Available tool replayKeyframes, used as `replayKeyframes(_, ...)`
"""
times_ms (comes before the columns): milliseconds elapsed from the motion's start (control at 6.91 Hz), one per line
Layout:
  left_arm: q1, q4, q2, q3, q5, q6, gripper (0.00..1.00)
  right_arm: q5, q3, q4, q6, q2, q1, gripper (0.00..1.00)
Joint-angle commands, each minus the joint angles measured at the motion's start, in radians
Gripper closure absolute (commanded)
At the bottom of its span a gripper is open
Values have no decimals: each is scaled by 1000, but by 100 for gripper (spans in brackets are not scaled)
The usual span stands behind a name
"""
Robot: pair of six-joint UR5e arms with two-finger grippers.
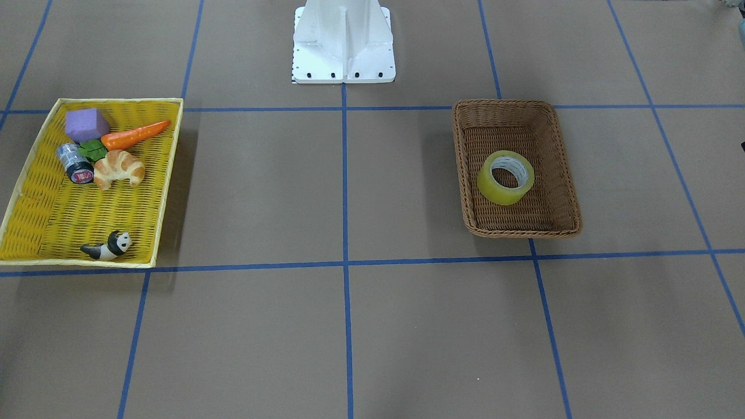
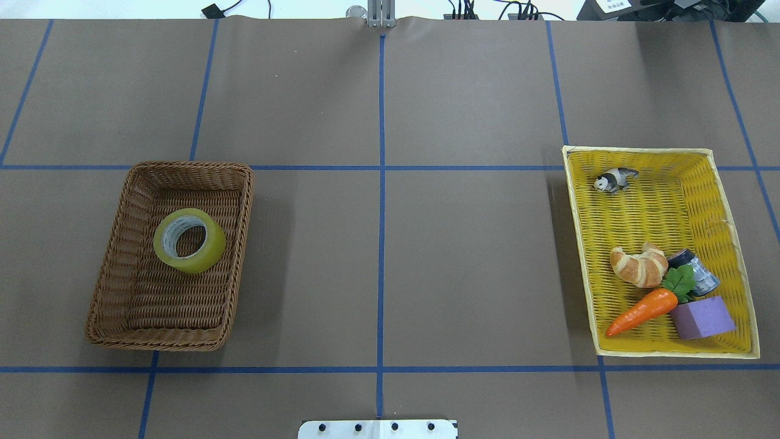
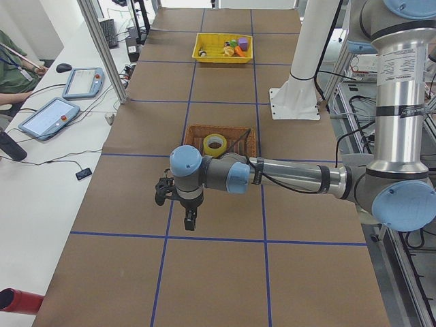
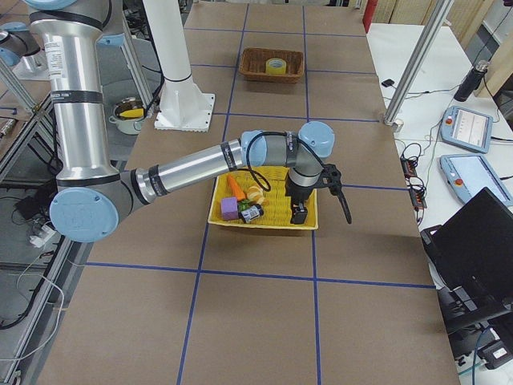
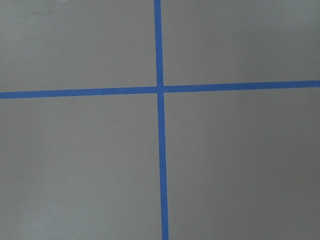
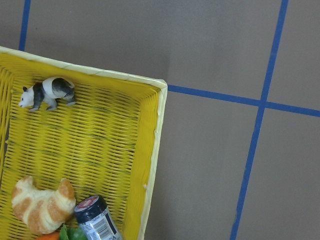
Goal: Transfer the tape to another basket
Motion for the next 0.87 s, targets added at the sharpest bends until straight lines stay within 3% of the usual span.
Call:
replayKeyframes(0,-1,0,0,5,0,0,2,0,-2,0,0,-1,-2,0)
replayKeyframes(434,1,0,-8,17,0,-2,2,0,-18,0,-2,2,-3,0)
replayKeyframes(579,1,-32,-9,31,0,-3,2,11,-29,2,-2,7,-6,0)
replayKeyframes(724,1,-120,-11,75,0,-6,2,31,-67,73,0,13,-23,0)
